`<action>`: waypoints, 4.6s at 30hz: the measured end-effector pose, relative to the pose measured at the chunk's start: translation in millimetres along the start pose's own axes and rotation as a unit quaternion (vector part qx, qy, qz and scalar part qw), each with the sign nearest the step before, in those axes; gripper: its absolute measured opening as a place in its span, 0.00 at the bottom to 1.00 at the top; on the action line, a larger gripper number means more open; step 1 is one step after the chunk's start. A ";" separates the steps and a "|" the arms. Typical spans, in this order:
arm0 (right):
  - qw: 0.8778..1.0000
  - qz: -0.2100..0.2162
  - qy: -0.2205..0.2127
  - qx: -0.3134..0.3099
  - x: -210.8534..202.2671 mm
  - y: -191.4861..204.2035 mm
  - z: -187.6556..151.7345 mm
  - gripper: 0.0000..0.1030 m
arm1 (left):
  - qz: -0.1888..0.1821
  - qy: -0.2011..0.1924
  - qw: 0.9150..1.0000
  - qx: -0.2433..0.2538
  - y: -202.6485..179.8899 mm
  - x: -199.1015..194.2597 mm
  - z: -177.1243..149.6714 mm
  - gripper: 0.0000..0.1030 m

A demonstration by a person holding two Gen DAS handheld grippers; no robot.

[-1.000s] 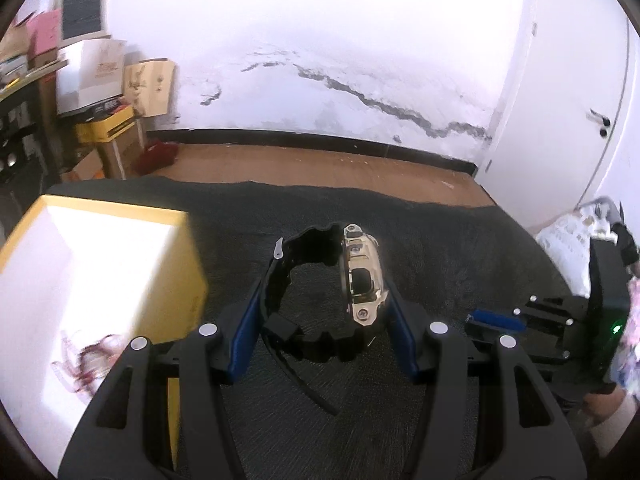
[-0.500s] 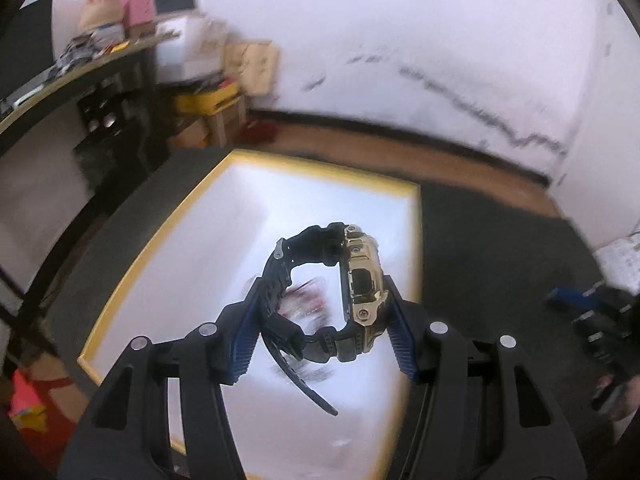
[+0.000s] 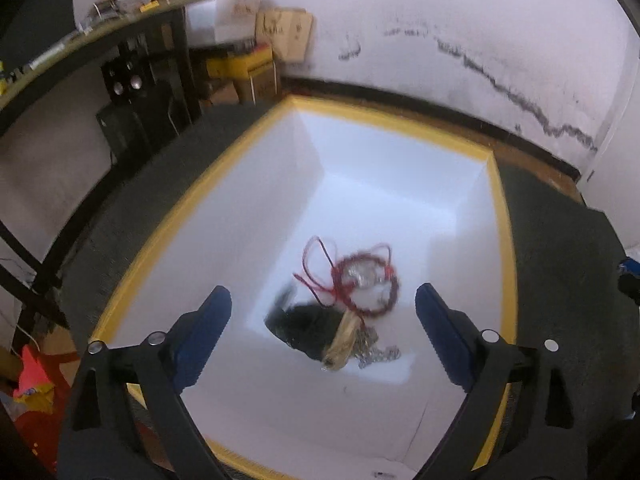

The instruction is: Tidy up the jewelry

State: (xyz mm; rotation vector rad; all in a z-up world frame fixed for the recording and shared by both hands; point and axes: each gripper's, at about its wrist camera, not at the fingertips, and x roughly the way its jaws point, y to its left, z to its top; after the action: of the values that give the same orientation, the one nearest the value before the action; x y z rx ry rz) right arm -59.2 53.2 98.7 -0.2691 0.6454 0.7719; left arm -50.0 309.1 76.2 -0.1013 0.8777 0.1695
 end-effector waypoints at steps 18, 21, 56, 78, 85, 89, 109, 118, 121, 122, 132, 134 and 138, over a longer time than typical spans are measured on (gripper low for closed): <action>0.992 0.091 0.078 -0.033 150.8 95.3 76.2 0.12 | 0.017 -0.014 1.000 0.019 22.7 -45.2 -8.9 0.89; 0.990 0.087 0.103 -0.033 171.7 104.2 70.3 0.12 | 0.019 -0.016 1.000 0.013 28.0 -47.0 -9.6 0.89; 0.980 -0.182 -0.053 0.063 -24.8 -57.3 20.9 0.94 | -0.026 -0.072 0.994 0.076 -81.2 -86.9 10.6 0.94; 0.917 -0.283 -0.033 0.278 -120.8 -169.3 -166.6 0.94 | -0.097 -0.067 0.985 0.124 -281.0 -40.8 -17.0 0.94; 0.906 -0.309 0.030 0.289 -85.6 -165.6 -173.0 0.94 | -0.085 -0.068 0.985 0.132 -304.4 -13.3 -31.7 0.94; 0.905 -0.306 0.033 0.294 -75.3 -165.2 -175.1 0.94 | -0.091 -0.058 0.986 0.129 -309.8 5.3 -39.0 0.94; 0.881 -0.347 0.048 0.317 -64.0 -166.5 -182.1 0.94 | -0.122 -0.024 0.982 0.146 -330.9 41.0 -61.1 0.94; 0.887 -0.315 0.059 0.333 -57.5 -169.5 -194.6 0.94 | -0.131 -0.020 0.981 0.143 -333.3 42.4 -61.6 0.94; 0.888 -0.314 0.056 0.333 -57.4 -169.4 -194.4 0.94 | -0.131 -0.017 0.981 0.139 -333.2 45.2 -61.8 0.94; 0.889 -0.307 0.053 0.336 -57.0 -169.5 -194.5 0.94 | -0.133 -0.014 0.982 0.137 -332.8 46.5 -61.6 0.94; 0.889 -0.326 0.058 0.316 -54.7 -165.2 -190.6 0.94 | -0.130 -0.013 0.982 0.138 -334.0 47.1 -60.6 0.94; 0.886 -0.333 0.058 0.316 -56.0 -166.3 -191.3 0.94 | -0.129 -0.015 0.982 0.139 -334.2 47.2 -60.7 0.94; 0.881 -0.340 0.055 0.323 -58.8 -168.9 -192.7 0.94 | -0.128 -0.011 0.982 0.136 -331.8 50.3 -60.5 0.94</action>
State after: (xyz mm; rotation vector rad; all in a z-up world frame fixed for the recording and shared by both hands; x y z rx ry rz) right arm -54.2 -183.9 -14.7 0.0868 0.8141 -0.1571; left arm -1.5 -20.9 5.2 0.0432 0.8508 -0.1904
